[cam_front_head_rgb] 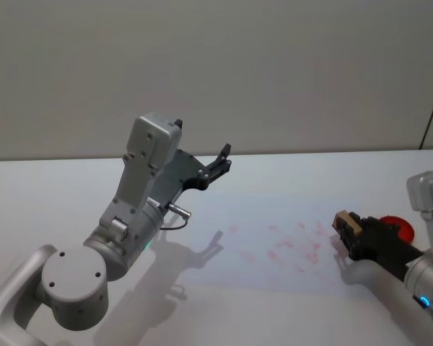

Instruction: Use the one hand to pick up the stamp and affix it onto the A4 paper.

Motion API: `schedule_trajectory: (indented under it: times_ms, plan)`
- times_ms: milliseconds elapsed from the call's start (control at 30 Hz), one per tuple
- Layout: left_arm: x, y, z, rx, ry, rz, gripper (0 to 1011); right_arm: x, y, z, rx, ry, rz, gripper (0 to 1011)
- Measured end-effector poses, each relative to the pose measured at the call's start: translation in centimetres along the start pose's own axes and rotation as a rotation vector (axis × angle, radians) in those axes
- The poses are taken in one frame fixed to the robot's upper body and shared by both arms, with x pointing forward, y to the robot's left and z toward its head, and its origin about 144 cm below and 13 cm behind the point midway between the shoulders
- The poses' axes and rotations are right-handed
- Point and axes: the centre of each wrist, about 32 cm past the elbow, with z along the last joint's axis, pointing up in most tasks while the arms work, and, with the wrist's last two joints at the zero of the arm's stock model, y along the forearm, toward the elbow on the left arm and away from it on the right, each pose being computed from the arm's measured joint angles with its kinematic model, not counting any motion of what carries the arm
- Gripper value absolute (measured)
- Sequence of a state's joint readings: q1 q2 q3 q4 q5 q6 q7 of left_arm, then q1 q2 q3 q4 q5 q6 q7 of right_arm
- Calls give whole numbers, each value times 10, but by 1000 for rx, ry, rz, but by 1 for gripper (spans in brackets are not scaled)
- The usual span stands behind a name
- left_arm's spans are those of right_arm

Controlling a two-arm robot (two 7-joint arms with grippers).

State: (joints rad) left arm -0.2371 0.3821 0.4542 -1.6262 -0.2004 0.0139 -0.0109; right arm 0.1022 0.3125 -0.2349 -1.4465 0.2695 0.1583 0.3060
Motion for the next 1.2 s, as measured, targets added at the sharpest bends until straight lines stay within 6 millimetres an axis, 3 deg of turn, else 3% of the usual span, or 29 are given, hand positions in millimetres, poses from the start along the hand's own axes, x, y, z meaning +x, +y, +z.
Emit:
schedule_trajectory:
  times_ms: [1200]
  plan:
    - [0, 0, 0, 0, 0, 0, 1001, -6, 1, -18, -62, -48, 24, 219]
